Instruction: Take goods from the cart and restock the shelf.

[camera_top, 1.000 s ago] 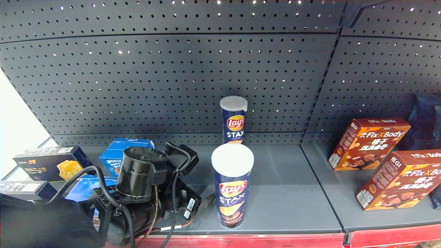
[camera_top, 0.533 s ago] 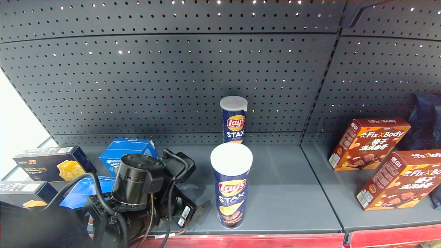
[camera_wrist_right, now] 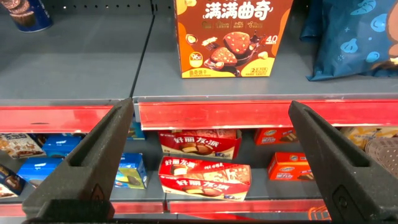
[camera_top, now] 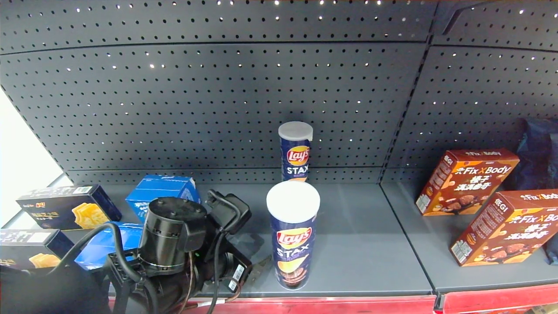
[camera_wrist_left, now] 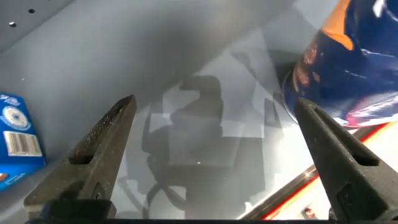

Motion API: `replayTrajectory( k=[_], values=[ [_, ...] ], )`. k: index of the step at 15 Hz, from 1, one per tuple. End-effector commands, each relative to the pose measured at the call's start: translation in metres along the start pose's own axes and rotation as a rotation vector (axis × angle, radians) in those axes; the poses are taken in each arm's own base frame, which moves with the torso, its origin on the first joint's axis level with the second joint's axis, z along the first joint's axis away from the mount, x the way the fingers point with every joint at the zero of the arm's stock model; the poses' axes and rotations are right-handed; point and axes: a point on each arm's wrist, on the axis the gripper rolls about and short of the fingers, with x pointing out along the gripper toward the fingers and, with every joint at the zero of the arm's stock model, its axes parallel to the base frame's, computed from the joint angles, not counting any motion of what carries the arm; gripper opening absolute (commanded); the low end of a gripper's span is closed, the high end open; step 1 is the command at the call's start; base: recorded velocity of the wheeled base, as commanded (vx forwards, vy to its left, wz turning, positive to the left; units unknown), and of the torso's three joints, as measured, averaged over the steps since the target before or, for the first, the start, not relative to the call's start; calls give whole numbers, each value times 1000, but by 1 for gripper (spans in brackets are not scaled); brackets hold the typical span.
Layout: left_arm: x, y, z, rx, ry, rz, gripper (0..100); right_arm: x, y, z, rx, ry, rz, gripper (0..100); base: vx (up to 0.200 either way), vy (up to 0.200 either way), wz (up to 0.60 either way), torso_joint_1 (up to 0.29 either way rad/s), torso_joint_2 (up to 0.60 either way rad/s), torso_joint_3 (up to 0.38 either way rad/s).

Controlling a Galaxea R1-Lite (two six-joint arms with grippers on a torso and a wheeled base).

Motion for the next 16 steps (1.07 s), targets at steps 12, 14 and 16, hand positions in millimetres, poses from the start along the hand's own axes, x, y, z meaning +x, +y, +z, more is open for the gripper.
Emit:
replayTrajectory(
  k=[12,14,16],
  values=[
    [8,-9,3,14,2,-25,100,0,0,0,-1,1,0,100,0,0,0,0,0,0],
    [7,-8,1,12,7,-23,100,0,0,0,-1,1,0,100,0,0,0,0,0,0],
    [6,4,6,-9,-13,15,100,0,0,0,-1,1,0,100,0,0,0,0,0,0]
  ],
)
